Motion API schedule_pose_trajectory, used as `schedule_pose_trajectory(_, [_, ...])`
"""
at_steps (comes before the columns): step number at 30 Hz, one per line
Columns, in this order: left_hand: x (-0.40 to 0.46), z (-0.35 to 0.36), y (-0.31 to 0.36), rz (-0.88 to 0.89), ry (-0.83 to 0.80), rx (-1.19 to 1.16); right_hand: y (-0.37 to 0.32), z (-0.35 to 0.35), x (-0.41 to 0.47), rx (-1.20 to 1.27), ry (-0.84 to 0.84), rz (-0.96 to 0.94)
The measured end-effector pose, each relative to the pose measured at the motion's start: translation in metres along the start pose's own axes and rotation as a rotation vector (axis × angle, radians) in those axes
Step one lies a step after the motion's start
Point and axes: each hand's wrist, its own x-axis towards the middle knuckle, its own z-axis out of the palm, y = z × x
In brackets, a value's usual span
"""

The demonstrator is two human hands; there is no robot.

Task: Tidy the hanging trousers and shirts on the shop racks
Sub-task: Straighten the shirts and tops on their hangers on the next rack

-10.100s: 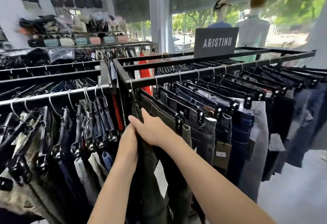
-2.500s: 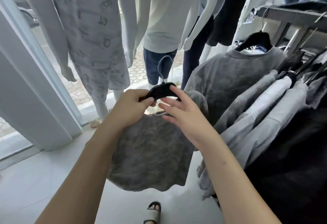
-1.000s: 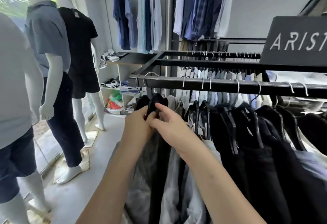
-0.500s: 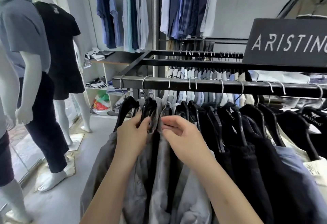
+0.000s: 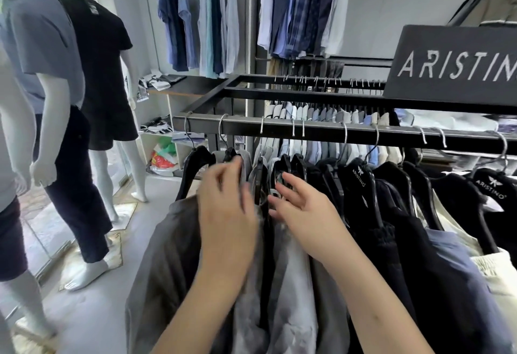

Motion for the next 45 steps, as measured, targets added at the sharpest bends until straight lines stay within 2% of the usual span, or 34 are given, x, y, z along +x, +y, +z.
schedule_pose_trajectory(1, [-0.012,0.005,0.007,0.045,-0.071,-0.032,0.002,-0.001,0.001,-0.018,-0.014,0.001])
schedule_pose_trajectory(2, [-0.022,0.009,0.01,0.004,-0.194,-0.067,0.003,-0.002,0.002,-0.044,-0.024,0.001])
schedule_pose_trajectory(4, [-0.035,0.015,0.002,-0.239,-0.449,-0.105,0.003,-0.005,0.002,-0.084,-0.027,0.0])
schedule_pose_trajectory(5, [-0.037,0.014,-0.005,-0.336,-0.525,-0.101,0.002,-0.007,0.003,-0.103,-0.03,0.002])
schedule_pose_trajectory(7, [-0.031,0.003,-0.018,-0.397,-0.606,-0.065,0.001,-0.011,0.003,-0.142,-0.049,0.021])
schedule_pose_trajectory(13, [0.003,-0.035,-0.041,-0.388,-0.751,0.068,-0.008,-0.037,0.01,-0.244,-0.05,0.085])
schedule_pose_trajectory(20, [0.009,-0.036,-0.049,-0.346,-0.76,0.16,-0.008,-0.046,0.012,-0.277,-0.049,0.063])
schedule_pose_trajectory(26, [0.005,-0.031,-0.043,-0.265,-0.627,0.159,-0.012,-0.045,0.005,-0.319,-0.072,0.061])
schedule_pose_trajectory(33, [0.027,-0.003,-0.026,-0.278,-0.612,0.184,-0.019,-0.033,-0.002,-0.409,-0.065,0.033])
schedule_pose_trajectory(40, [-0.024,0.01,-0.022,-0.462,-0.562,0.048,-0.02,-0.022,-0.008,-0.582,-0.099,-0.011])
schedule_pose_trajectory(45, [-0.077,-0.006,-0.024,-0.577,-0.543,0.076,-0.017,-0.024,-0.004,-0.72,-0.206,-0.078])
